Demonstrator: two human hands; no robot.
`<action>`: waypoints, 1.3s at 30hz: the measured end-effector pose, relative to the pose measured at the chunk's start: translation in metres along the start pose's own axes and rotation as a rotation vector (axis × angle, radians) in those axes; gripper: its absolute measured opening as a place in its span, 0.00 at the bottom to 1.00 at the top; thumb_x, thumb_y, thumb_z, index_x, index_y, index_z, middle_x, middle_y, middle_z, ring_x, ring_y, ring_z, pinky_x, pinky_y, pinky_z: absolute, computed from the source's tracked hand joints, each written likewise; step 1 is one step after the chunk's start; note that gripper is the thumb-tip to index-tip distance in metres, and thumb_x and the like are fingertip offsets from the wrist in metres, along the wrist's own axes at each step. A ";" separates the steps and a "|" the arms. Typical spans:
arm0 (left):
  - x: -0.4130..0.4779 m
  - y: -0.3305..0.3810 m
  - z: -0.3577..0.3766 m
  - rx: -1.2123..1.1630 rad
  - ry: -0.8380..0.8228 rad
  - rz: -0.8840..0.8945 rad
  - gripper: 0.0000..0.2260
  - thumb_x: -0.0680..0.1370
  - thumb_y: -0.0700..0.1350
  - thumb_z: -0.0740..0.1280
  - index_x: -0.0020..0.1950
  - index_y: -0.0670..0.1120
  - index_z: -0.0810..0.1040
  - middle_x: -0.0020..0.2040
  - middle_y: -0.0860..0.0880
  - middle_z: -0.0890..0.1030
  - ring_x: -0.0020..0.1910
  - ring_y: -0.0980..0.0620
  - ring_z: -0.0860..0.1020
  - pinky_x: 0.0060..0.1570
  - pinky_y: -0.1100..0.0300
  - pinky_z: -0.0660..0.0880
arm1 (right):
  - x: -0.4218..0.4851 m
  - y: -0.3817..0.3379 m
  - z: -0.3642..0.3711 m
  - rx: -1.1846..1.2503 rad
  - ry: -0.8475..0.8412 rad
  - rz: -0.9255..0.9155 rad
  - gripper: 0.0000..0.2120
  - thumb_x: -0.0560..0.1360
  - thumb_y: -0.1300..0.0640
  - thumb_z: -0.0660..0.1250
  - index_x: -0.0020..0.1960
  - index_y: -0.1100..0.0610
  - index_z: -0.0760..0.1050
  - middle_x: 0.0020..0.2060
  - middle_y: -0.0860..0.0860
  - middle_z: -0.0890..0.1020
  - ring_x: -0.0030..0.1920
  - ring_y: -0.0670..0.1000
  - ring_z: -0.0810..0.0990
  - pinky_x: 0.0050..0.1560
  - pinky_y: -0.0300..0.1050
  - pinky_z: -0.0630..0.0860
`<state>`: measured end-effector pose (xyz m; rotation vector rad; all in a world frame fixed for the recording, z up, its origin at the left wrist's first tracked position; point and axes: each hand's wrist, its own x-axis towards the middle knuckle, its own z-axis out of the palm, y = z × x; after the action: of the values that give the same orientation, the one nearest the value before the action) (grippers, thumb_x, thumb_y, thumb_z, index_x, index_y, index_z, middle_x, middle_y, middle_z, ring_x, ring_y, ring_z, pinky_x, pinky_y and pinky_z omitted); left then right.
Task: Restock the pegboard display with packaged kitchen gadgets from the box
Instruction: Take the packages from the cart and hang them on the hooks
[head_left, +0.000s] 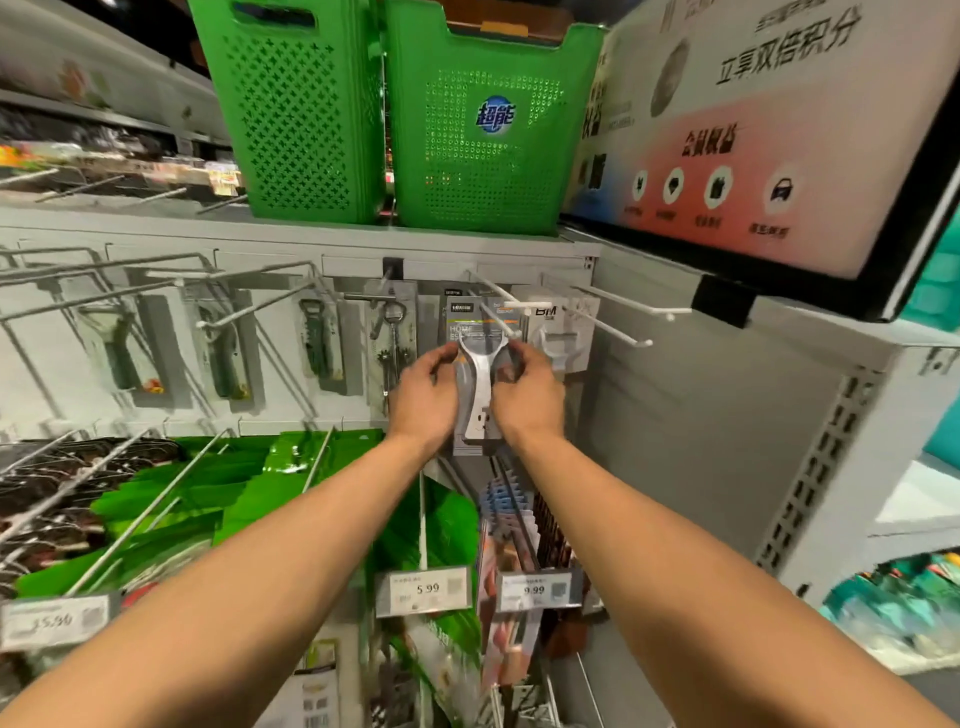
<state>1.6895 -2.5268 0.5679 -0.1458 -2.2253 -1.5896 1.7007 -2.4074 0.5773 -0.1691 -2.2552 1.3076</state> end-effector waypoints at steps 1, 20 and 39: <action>0.010 -0.003 0.002 0.011 -0.013 -0.003 0.18 0.87 0.42 0.57 0.74 0.48 0.78 0.68 0.49 0.82 0.66 0.51 0.79 0.69 0.61 0.72 | 0.009 0.002 0.007 0.001 -0.009 0.003 0.21 0.79 0.61 0.62 0.70 0.49 0.76 0.58 0.55 0.84 0.59 0.61 0.81 0.59 0.47 0.77; 0.081 -0.027 0.016 0.007 -0.122 -0.129 0.19 0.88 0.49 0.54 0.72 0.42 0.76 0.70 0.38 0.79 0.70 0.38 0.76 0.65 0.54 0.70 | 0.056 -0.003 0.048 -0.142 -0.038 0.157 0.15 0.82 0.59 0.60 0.65 0.60 0.78 0.59 0.59 0.83 0.61 0.61 0.80 0.59 0.44 0.76; -0.218 0.010 0.111 -0.151 -0.707 -0.193 0.10 0.79 0.51 0.63 0.41 0.48 0.77 0.43 0.42 0.84 0.45 0.38 0.83 0.51 0.50 0.80 | -0.229 0.107 -0.163 -0.149 0.245 0.460 0.13 0.80 0.54 0.64 0.60 0.56 0.82 0.54 0.57 0.86 0.57 0.59 0.83 0.60 0.48 0.77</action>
<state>1.8628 -2.3890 0.4638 -0.6410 -2.6842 -2.0453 1.9611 -2.3069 0.4665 -0.8961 -2.1712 1.2487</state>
